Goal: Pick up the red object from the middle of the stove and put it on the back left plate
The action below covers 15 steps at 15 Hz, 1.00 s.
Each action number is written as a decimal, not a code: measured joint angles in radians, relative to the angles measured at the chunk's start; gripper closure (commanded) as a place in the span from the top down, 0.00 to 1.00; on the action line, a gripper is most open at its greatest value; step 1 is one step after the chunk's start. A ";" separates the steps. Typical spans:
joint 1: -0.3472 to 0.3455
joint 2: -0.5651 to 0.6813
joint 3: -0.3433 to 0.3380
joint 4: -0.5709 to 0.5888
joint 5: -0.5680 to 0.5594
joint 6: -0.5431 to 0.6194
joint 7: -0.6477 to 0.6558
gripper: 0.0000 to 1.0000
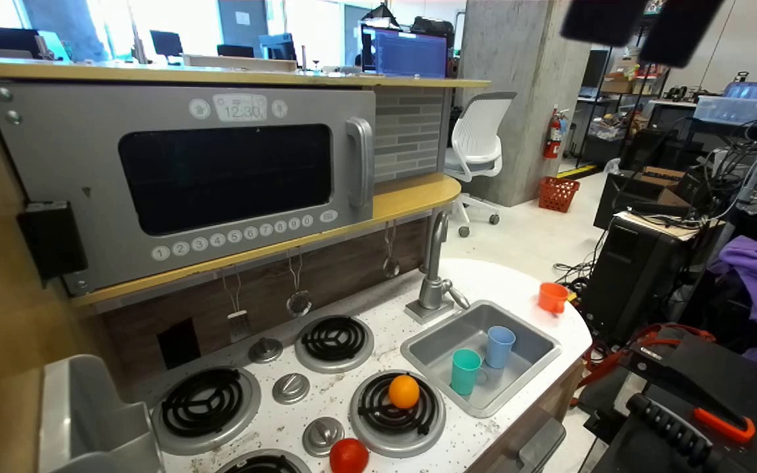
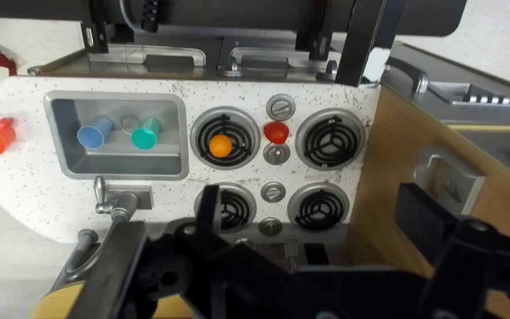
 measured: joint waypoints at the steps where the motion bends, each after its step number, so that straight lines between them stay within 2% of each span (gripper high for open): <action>1: -0.006 0.027 0.001 0.016 -0.002 0.030 0.009 1.00; 5: -0.031 0.171 0.012 0.076 -0.025 0.134 0.046 1.00; 8: -0.065 0.324 0.020 0.132 -0.109 0.206 0.098 1.00; 11: -0.090 0.487 0.022 0.207 -0.215 0.224 0.155 1.00; 15: -0.084 0.694 0.016 0.316 -0.340 0.224 0.232 1.00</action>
